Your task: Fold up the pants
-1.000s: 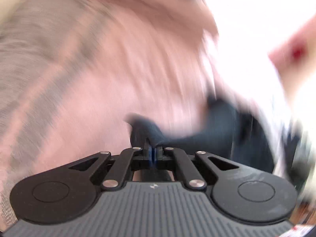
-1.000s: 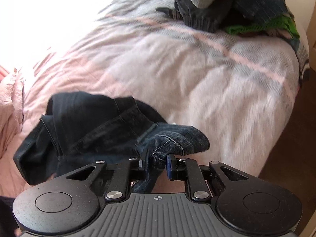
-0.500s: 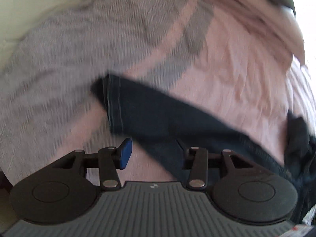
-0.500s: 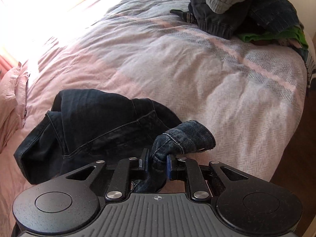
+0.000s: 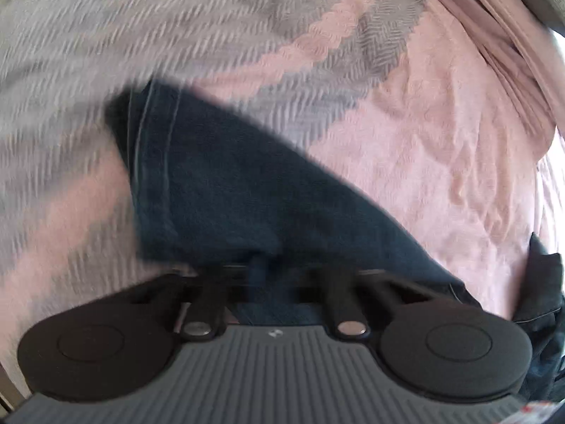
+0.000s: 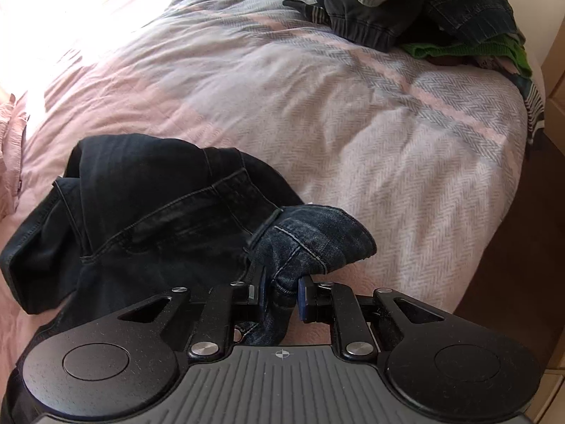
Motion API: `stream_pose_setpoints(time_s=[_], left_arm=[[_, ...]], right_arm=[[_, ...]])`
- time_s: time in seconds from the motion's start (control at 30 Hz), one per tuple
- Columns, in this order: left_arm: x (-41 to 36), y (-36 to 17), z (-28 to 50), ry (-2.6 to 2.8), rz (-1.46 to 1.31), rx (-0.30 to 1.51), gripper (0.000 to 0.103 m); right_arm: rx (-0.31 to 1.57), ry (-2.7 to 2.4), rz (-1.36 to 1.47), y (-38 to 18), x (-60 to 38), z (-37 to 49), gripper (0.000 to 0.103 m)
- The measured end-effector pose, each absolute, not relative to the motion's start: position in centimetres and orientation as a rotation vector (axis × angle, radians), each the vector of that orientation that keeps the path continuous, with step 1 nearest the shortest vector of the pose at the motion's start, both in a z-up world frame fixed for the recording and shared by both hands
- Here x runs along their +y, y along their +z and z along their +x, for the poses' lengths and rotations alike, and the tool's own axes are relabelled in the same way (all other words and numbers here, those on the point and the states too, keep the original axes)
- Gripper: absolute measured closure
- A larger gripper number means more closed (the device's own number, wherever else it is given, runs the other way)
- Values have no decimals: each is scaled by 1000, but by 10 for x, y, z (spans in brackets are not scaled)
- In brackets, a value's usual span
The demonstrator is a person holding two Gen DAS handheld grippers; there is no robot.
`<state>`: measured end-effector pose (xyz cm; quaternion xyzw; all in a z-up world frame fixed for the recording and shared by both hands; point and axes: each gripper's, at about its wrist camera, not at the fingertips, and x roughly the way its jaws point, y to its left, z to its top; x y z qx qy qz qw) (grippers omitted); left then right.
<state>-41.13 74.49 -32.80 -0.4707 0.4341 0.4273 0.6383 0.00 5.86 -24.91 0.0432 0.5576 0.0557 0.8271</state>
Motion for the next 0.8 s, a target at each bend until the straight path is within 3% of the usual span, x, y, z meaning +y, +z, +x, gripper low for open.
stream_pose_setpoints(time_s=[0.17, 0.27, 0.33, 0.4, 0.53, 0.63, 0.67, 0.7, 0.77, 0.8], left_arm=[[808, -247, -409, 1080, -901, 710, 100], [813, -223, -413, 1127, -765, 735, 92], [799, -233, -422, 1115, -787, 789, 78], [778, -259, -432, 1084, -874, 859, 76], [746, -319, -440, 1108, -1034, 963, 75], [738, -339, -444, 1170, -1059, 911, 75], [737, -338, -442, 1181, -1045, 911, 76], [736, -335, -440, 1174, -1004, 922, 103], [735, -312, -435, 1169, -892, 935, 103], [733, -297, -437, 1190, -848, 914, 103]], right_arm=[[1195, 95, 99, -253, 56, -6, 91], [1212, 82, 109, -258, 56, -9, 91], [1222, 84, 126, -262, 55, -12, 91], [1228, 75, 165, -265, 51, -15, 85], [1224, 56, 270, -272, 37, -24, 61], [1214, 26, 343, -276, 24, -30, 60], [1207, 13, 367, -277, 20, -33, 60], [1198, -2, 398, -278, 14, -35, 60], [1172, -25, 452, -279, 2, -40, 62], [1147, -24, 472, -278, -2, -44, 94]])
